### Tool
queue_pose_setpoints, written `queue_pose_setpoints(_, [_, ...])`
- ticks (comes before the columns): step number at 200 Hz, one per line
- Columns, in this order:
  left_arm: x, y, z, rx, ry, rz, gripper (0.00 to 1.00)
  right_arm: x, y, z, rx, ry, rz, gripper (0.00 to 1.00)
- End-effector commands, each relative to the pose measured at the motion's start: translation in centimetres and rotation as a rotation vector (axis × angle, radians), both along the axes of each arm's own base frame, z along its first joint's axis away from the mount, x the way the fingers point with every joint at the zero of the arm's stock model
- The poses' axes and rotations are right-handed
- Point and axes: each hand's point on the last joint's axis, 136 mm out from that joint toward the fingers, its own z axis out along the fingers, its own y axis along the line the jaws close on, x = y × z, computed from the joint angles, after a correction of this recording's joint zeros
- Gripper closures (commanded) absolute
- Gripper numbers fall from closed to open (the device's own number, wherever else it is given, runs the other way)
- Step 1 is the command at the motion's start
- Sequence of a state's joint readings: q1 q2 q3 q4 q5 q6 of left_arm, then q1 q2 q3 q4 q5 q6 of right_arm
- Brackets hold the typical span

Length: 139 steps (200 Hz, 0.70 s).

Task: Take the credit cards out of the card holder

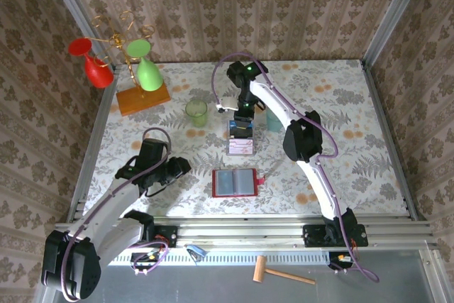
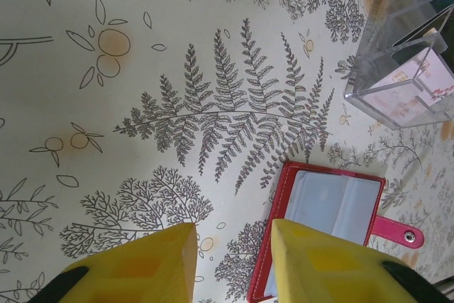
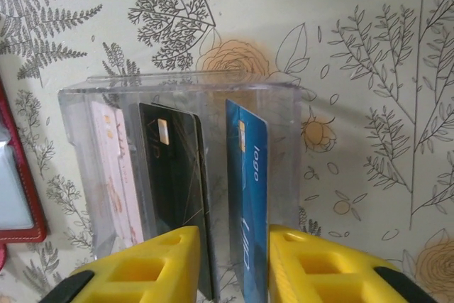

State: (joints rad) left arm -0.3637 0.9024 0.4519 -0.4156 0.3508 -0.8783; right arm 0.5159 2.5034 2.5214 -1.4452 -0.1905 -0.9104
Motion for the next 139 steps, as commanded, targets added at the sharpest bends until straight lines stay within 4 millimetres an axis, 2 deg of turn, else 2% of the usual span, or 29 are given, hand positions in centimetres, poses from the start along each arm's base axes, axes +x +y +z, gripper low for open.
queue_pose_setpoints(1, [0.2, 0.1, 0.0, 0.004, 0.003, 0.001, 0.66, 0.3, 0.3, 3.4, 0.037, -0.087, -0.017, 0.68])
queue_pose_setpoints(45, [0.7, -0.5, 0.3, -0.023, -0.014, -0.012, 0.65, 1.3, -1.0, 4.9, -0.001, -0.188, -0.102, 0.67])
queue_pose_setpoints(86, [1.1, -1.1, 0.6, -0.036, -0.023, -0.044, 0.65, 1.1, -1.1, 6.2, 0.077, -0.255, -0.245, 0.67])
queue_pose_setpoints(139, [1.6, -2.5, 0.9, -0.057, -0.046, -0.087, 0.66, -1.2, -1.0, 6.8, 0.246, -0.273, -0.502, 0.67])
